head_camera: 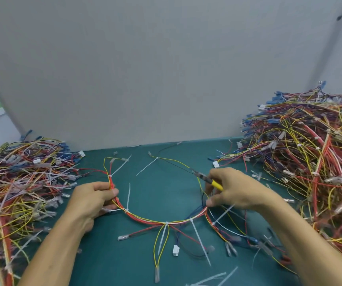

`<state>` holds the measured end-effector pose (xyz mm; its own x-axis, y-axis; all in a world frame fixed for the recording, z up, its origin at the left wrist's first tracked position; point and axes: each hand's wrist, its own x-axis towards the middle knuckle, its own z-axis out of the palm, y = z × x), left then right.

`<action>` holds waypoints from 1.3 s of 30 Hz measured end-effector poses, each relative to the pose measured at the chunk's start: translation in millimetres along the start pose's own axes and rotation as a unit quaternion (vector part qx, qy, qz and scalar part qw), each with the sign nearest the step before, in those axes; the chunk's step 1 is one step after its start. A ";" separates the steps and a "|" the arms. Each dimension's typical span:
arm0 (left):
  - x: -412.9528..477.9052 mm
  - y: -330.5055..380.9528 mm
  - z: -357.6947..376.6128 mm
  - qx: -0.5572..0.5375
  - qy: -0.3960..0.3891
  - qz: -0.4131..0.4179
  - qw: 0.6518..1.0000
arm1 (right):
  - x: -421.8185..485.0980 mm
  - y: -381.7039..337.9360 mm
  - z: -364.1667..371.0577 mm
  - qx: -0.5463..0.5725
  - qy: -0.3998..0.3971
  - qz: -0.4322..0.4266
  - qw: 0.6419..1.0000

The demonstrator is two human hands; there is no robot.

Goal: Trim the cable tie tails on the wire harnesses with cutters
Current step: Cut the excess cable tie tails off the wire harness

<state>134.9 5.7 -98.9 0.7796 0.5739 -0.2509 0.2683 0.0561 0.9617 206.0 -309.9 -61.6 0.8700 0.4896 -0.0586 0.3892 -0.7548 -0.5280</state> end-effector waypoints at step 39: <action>-112.8 26.4 122.0 0.361 -0.257 0.544 0.713 | -8.9 19.5 -29.8 0.044 0.001 0.111 0.993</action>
<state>123.1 -157.2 -58.7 0.8036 -0.4284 0.4132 -0.5758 -0.7354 0.3572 214.9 -342.0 -46.1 0.9321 0.3140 -0.1807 0.1596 -0.8036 -0.5734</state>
